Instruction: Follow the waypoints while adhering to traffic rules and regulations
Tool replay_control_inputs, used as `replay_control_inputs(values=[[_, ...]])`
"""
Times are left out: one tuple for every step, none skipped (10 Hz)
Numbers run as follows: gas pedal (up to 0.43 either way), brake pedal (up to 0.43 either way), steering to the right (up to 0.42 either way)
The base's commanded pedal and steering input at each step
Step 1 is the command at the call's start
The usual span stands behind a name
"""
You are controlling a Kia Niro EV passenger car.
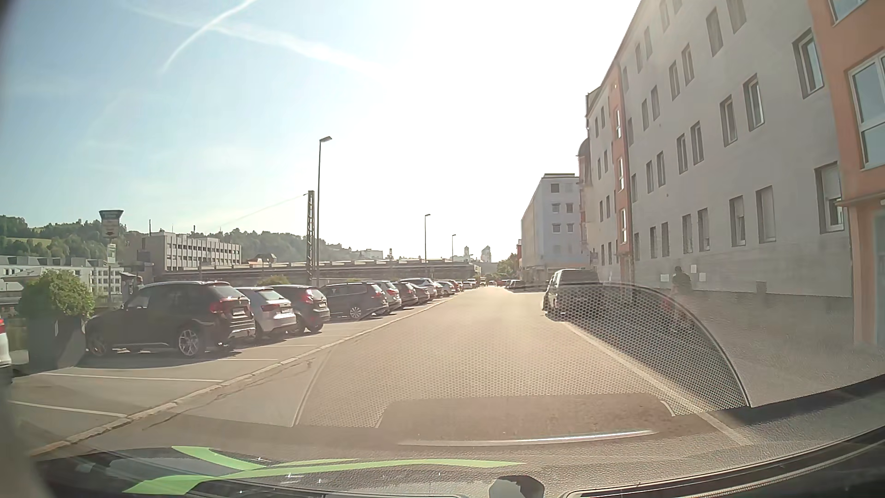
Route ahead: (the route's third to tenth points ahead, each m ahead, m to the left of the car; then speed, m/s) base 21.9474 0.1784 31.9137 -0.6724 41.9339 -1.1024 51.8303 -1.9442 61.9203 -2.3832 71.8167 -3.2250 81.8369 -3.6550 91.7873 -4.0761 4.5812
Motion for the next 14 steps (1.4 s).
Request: replay_control_inputs(values=[[0.13,0.0,0.032],[0.13,0.0,0.031],[0.13,0.0,0.03],[0.13,0.0,0.025],[0.13,0.0,0.017],[0.13,0.0,0.011],[0.13,0.0,0.008],[0.13,0.0,0.008],[0.13,0.0,0.008],[0.13,0.0,0.007],[0.13,0.0,0.006],[0.13,0.0,0.005],[0.13,0.0,0.005],[0.118,0.0,0.005]])
